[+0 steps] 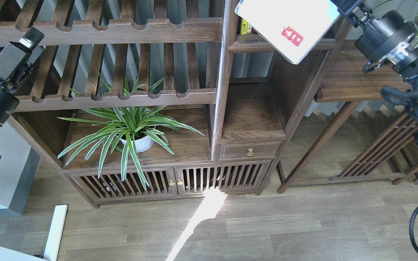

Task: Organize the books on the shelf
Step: 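Push the white book into the upper compartment beside the standing books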

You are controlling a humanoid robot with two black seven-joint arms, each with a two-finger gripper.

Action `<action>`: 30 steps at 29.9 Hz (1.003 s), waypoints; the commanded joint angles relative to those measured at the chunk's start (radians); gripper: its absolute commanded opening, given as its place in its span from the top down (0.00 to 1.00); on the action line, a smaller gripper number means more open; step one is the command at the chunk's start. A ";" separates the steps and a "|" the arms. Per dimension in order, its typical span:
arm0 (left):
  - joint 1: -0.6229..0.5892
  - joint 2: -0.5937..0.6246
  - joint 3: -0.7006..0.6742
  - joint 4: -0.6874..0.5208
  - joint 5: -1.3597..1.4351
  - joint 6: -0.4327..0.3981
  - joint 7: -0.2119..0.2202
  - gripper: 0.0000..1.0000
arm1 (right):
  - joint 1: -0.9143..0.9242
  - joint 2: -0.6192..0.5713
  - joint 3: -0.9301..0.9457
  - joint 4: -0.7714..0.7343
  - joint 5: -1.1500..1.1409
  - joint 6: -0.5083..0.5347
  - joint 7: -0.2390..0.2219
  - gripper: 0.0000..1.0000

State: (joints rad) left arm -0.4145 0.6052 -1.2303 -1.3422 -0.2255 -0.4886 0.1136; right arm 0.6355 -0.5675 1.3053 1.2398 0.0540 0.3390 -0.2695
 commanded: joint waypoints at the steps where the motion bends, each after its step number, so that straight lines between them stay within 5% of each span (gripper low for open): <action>1: 0.009 -0.001 0.000 0.000 0.000 0.000 0.000 0.01 | -0.016 -0.015 0.005 0.000 -0.002 0.031 -0.007 0.95; 14: 0.013 -0.012 0.011 -0.003 0.008 0.000 0.015 0.01 | 0.024 -0.190 0.003 -0.011 -0.010 -0.037 -0.017 0.95; 30: 0.013 -0.013 0.011 -0.003 0.008 0.000 0.015 0.01 | 0.116 -0.101 -0.006 -0.031 -0.091 -0.288 -0.017 0.97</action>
State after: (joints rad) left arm -0.4024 0.5933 -1.2196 -1.3454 -0.2178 -0.4886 0.1288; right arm 0.7189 -0.6977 1.3029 1.2160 -0.0169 0.1005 -0.2871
